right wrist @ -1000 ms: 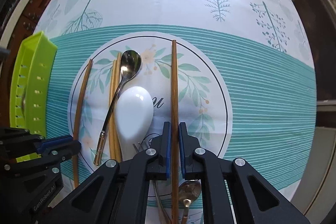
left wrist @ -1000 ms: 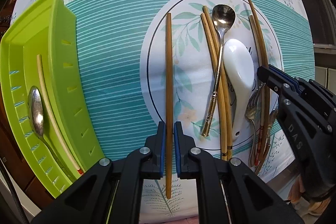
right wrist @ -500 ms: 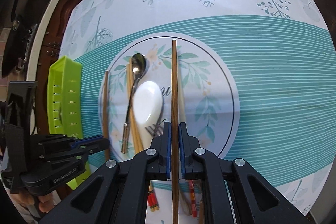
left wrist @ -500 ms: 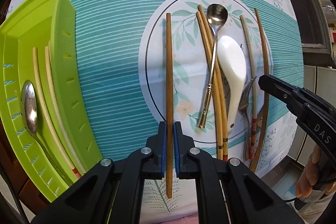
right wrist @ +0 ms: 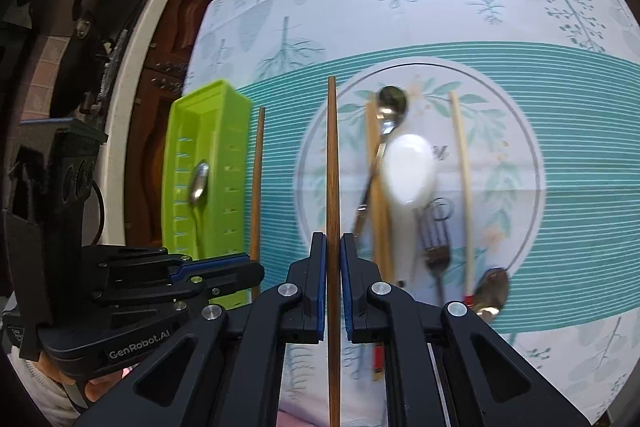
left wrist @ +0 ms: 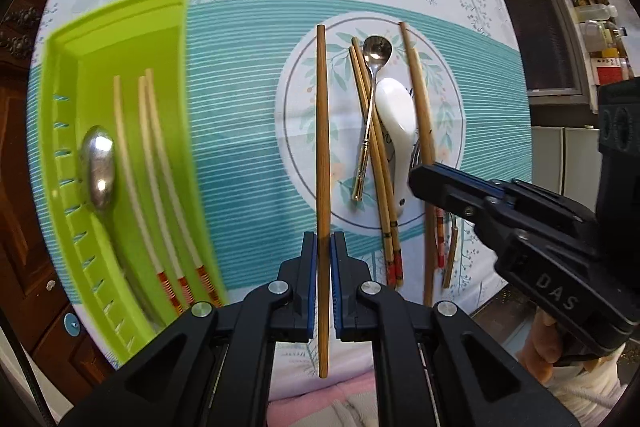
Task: Organize utensils
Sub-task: 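Carry both chopsticks into the green tray and open both tools, then grasp a red-tipped chopstick on the plate with the right tool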
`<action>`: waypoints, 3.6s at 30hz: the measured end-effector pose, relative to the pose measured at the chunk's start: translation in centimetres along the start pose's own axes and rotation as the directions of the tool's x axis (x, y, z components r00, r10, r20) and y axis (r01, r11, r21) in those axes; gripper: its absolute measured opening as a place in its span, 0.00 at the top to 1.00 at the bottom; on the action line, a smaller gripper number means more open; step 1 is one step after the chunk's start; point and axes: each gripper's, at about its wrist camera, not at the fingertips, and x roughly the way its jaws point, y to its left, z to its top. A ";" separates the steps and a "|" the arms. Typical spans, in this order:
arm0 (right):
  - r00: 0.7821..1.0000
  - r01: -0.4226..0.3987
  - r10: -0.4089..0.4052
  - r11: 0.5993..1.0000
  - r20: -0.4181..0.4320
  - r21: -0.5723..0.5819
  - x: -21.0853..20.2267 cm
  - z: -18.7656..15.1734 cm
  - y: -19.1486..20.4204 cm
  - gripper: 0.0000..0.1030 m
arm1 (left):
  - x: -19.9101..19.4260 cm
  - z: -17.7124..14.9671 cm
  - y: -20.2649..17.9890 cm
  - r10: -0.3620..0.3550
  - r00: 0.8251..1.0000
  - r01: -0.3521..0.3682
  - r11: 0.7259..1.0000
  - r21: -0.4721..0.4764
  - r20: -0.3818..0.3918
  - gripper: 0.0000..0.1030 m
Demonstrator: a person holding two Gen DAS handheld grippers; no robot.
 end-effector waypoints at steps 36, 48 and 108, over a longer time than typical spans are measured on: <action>0.999 -0.042 0.041 0.998 -0.023 -0.050 6.4 0.0 13.8 0.75 | -3.8 -3.6 10.1 0.289 0.946 -0.269 0.952 -0.148 0.145 0.41; 0.999 0.023 -0.019 0.993 0.037 -0.115 1.6 -4.5 11.7 0.76 | -6.3 -7.1 6.2 0.330 0.899 -0.315 0.944 -0.099 0.287 0.29; 0.929 0.367 -0.364 0.883 0.066 -0.292 4.5 -1.4 -4.8 0.95 | 5.7 -0.4 -4.8 0.181 0.936 -0.169 0.983 -0.064 0.303 0.56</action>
